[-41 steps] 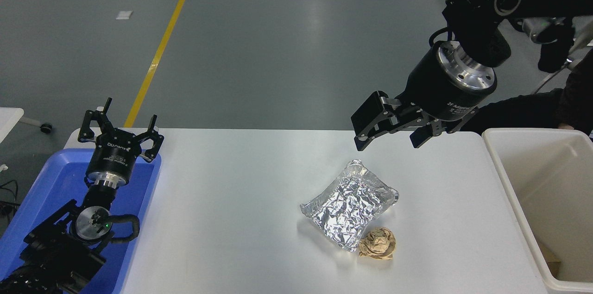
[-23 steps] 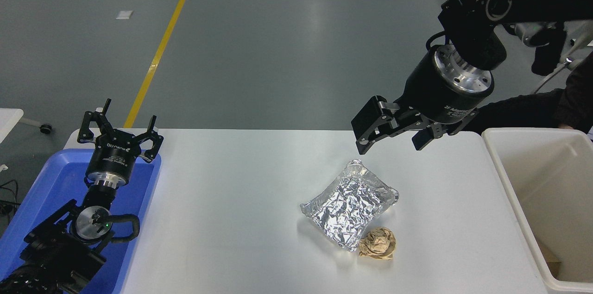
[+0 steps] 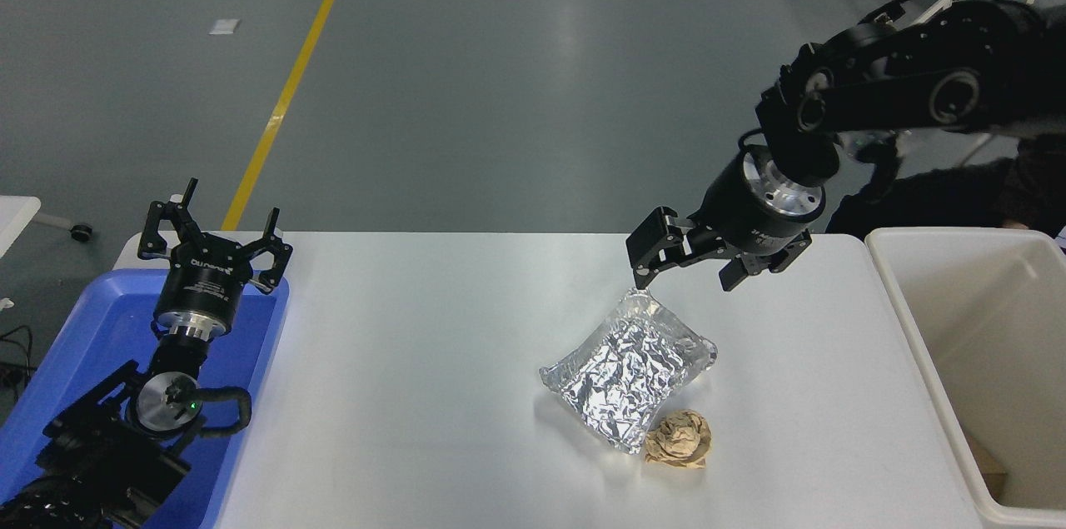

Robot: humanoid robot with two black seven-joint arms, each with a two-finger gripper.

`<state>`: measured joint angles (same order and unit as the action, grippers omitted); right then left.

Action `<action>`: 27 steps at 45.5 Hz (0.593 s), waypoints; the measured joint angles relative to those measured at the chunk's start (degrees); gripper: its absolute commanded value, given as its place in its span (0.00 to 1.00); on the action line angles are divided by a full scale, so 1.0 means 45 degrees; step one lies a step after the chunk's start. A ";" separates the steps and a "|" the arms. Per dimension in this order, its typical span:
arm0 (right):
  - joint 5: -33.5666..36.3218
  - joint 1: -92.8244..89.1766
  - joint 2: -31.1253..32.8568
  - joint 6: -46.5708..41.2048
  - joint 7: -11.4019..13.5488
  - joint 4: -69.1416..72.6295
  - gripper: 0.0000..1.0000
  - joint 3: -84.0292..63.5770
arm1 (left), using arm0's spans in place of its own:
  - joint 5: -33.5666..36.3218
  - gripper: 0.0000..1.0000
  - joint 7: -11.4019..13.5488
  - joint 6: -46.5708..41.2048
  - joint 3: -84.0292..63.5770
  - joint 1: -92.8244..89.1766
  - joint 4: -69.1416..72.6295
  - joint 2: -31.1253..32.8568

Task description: Pick up foil plate and place in dustbin

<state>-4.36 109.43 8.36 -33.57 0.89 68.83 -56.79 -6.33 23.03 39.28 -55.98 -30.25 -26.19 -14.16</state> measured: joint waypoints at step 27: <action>-0.2535 -0.6205 -0.1327 0.3177 -0.0125 -0.5204 1.00 0.1218 | -0.0002 1.00 0.0000 0.0001 -0.0001 0.0003 0.0000 0.0001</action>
<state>-15.77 81.51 2.39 -19.27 0.33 45.41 -51.31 -6.33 23.02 39.28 -55.99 -30.23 -26.20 -14.15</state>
